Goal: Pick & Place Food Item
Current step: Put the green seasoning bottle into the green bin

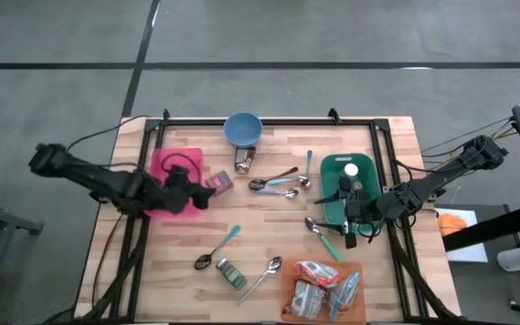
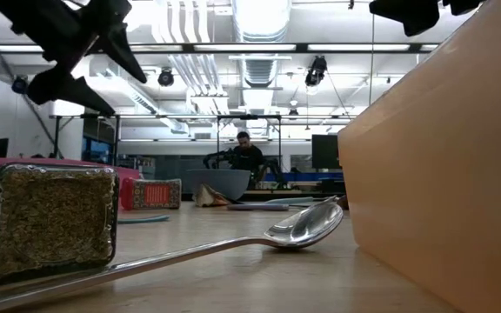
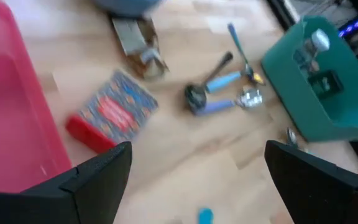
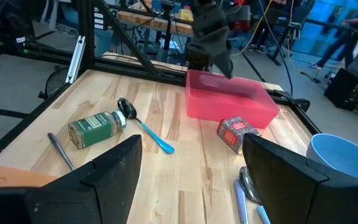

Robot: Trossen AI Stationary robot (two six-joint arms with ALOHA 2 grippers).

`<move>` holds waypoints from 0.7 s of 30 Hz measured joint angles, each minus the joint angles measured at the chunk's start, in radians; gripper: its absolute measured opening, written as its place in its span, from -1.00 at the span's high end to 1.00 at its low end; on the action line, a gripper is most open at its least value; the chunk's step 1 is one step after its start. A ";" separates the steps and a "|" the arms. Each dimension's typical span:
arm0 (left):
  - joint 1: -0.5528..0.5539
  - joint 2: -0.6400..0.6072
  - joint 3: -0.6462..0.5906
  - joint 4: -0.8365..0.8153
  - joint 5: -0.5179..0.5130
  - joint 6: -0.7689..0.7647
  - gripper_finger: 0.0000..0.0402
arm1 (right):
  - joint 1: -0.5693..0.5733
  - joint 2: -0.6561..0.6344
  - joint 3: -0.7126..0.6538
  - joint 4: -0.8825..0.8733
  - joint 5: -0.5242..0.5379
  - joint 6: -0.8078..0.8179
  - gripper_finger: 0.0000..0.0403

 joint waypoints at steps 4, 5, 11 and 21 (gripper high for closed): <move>-0.090 0.134 0.106 -0.105 -0.058 -0.226 -0.85 | 0.000 0.000 0.000 0.000 0.000 0.000 -0.37; -0.110 0.168 0.137 -0.148 -0.061 -0.301 -0.85 | 0.000 0.000 0.000 0.000 0.000 0.000 -0.37; -0.202 0.368 0.326 -0.413 0.025 -0.769 -0.85 | 0.000 0.000 0.000 0.000 0.000 0.000 -0.37; -0.243 0.380 0.387 -0.362 0.163 -0.945 -0.51 | 0.000 0.000 0.000 0.000 0.000 0.000 -0.37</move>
